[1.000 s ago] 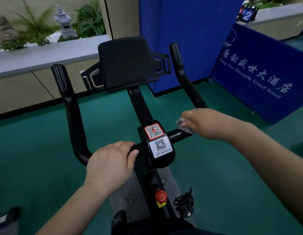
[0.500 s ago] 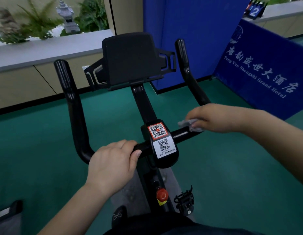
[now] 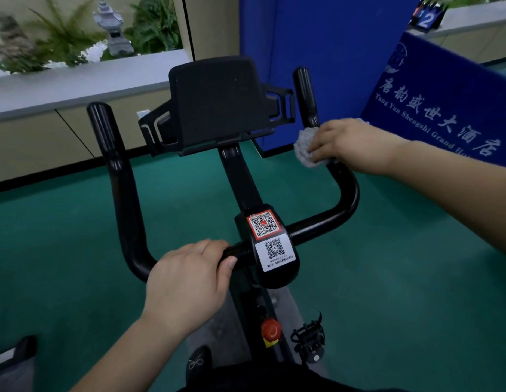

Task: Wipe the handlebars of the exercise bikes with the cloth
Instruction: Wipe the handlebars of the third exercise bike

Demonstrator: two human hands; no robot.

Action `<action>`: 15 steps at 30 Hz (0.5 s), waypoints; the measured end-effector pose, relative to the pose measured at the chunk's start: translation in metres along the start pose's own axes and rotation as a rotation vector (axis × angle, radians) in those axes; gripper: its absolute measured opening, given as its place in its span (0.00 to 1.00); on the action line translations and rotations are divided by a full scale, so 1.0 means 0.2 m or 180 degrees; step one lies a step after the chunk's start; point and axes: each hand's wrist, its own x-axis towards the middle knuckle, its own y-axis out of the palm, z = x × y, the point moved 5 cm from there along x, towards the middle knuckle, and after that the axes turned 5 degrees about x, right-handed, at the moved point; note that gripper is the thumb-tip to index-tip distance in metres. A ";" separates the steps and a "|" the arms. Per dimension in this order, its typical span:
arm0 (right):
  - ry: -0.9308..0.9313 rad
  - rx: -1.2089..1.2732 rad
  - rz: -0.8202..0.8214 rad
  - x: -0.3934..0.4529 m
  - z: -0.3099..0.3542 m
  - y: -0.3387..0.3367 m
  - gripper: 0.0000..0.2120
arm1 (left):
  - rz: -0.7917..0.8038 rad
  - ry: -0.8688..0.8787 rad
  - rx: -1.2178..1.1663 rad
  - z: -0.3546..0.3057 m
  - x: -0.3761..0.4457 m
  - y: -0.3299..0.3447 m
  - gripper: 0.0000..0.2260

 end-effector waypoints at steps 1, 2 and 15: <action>0.0012 -0.0072 -0.0012 0.04 -0.02 -0.01 0.20 | -0.0002 0.0006 0.0010 0.00 0.00 0.00 0.16; 0.0024 -0.0150 -0.0039 0.08 -0.04 -0.02 0.21 | -0.0003 0.0010 0.0017 0.00 0.00 0.00 0.16; 0.0591 -0.0151 -0.0914 0.34 -0.25 -0.14 0.14 | 0.0027 -0.0041 0.0004 0.00 0.01 0.01 0.15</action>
